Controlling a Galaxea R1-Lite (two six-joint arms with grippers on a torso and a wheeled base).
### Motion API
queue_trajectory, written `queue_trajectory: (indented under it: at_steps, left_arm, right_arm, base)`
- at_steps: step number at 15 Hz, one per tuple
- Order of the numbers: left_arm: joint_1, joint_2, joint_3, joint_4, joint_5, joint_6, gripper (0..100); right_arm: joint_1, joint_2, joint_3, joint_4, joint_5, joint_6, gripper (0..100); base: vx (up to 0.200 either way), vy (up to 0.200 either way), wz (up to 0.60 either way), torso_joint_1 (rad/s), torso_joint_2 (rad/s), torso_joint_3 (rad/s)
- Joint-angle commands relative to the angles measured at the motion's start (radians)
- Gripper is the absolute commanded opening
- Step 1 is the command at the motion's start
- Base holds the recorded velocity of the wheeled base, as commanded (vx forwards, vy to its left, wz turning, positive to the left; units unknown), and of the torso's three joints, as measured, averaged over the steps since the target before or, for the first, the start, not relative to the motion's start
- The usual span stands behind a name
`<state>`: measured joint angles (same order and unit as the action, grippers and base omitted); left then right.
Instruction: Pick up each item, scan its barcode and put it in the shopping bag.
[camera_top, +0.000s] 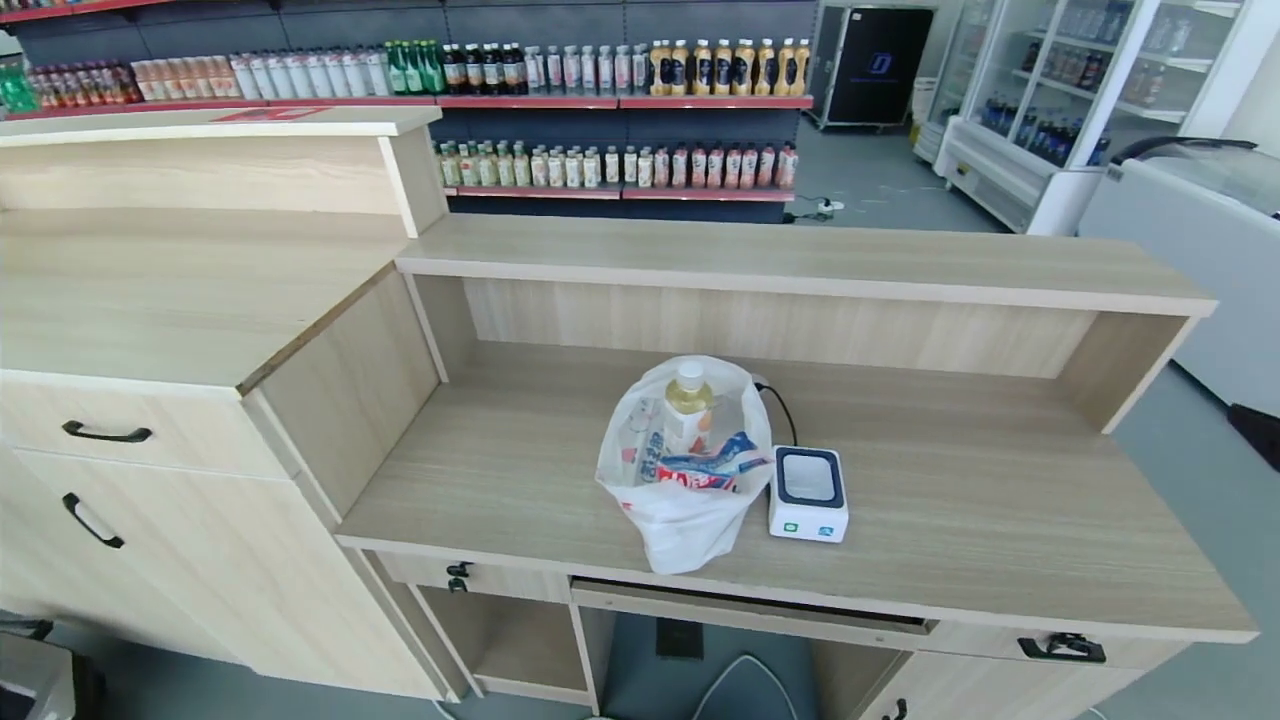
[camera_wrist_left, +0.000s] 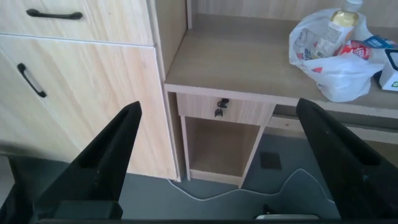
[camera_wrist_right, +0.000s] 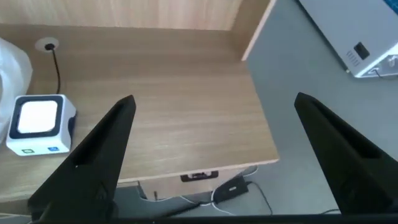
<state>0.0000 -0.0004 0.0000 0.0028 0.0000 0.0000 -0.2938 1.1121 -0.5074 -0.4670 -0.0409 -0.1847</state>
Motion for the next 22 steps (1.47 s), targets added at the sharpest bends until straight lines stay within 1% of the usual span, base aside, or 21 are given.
queue_trajectory:
  at_steps: [1, 2, 3, 6, 7, 8, 9, 10, 12, 13, 14, 17, 21, 22]
  left_arm:
    - [0.000, 0.000, 0.000, 0.000, 0.000, 0.000, 100]
    - [0.000, 0.000, 0.000, 0.000, 0.000, 0.000, 100]
    - [0.000, 0.000, 0.000, 0.000, 0.000, 0.000, 100]
    - [0.000, 0.000, 0.000, 0.000, 0.000, 0.000, 100]
    - [0.000, 0.000, 0.000, 0.000, 0.000, 0.000, 100]
    - [0.000, 0.000, 0.000, 0.000, 0.000, 0.000, 100]
    - [0.000, 0.000, 0.000, 0.000, 0.000, 0.000, 100]
    - [0.000, 0.000, 0.000, 0.000, 0.000, 0.000, 100]
    - [0.000, 0.000, 0.000, 0.000, 0.000, 0.000, 100]
    - [0.000, 0.000, 0.000, 0.000, 0.000, 0.000, 100]
    - [0.000, 0.000, 0.000, 0.000, 0.000, 0.000, 100]
    - [0.000, 0.000, 0.000, 0.000, 0.000, 0.000, 100]
    - [0.000, 0.000, 0.000, 0.000, 0.000, 0.000, 100]
    - [0.000, 0.000, 0.000, 0.000, 0.000, 0.000, 100]
  right_arm:
    - [0.016, -0.140, 0.090, 0.002, 0.027, 0.079, 100]
    - [0.039, -0.212, 0.130, 0.011, 0.053, 0.116, 100]
    - [0.061, -0.298, 0.207, 0.019, 0.050, 0.128, 100]
    - [0.099, -0.460, 0.383, 0.019, -0.004, 0.139, 100]
    - [0.136, -0.531, 0.466, 0.016, -0.005, 0.139, 100]
    - [0.160, -0.601, 0.507, 0.022, -0.008, 0.136, 100]
    - [0.163, -0.655, 0.507, 0.071, -0.008, 0.140, 100]
    - [0.165, -0.776, 0.507, 0.214, -0.007, 0.143, 100]
    - [0.191, -0.910, 0.507, 0.341, -0.011, 0.163, 100]
    - [0.196, -1.022, 0.507, 0.430, -0.005, 0.172, 100]
    - [0.196, -1.014, 0.507, 0.461, -0.007, 0.168, 100]
    - [0.199, -1.015, 0.507, 0.469, -0.007, 0.172, 100]
    - [0.228, -1.017, 0.507, 0.470, -0.007, 0.175, 100]
    - [0.288, -1.046, 0.507, 0.470, -0.007, 0.175, 100]
  base:
    - [0.000, 0.000, 0.00, 0.000, 0.00, 0.000]
    - [0.000, 0.000, 0.00, 0.000, 0.00, 0.000]
    - [0.000, 0.000, 0.00, 0.000, 0.00, 0.000]
    - [0.000, 0.000, 0.00, 0.000, 0.00, 0.000]
    - [0.000, 0.000, 0.00, 0.000, 0.00, 0.000]
    - [0.000, 0.000, 0.00, 0.000, 0.00, 0.000]
    - [0.000, 0.000, 0.00, 0.000, 0.00, 0.000]
    - [0.000, 0.000, 0.00, 0.000, 0.00, 0.000]
    - [0.000, 0.000, 0.00, 0.000, 0.00, 0.000]
    - [0.000, 0.000, 0.00, 0.000, 0.00, 0.000]
    - [0.000, 0.000, 0.00, 0.000, 0.00, 0.000]
    - [0.000, 0.000, 0.00, 0.000, 0.00, 0.000]
    - [0.000, 0.000, 0.00, 0.000, 0.00, 0.000]
    - [0.000, 0.000, 0.00, 0.000, 0.00, 0.000]
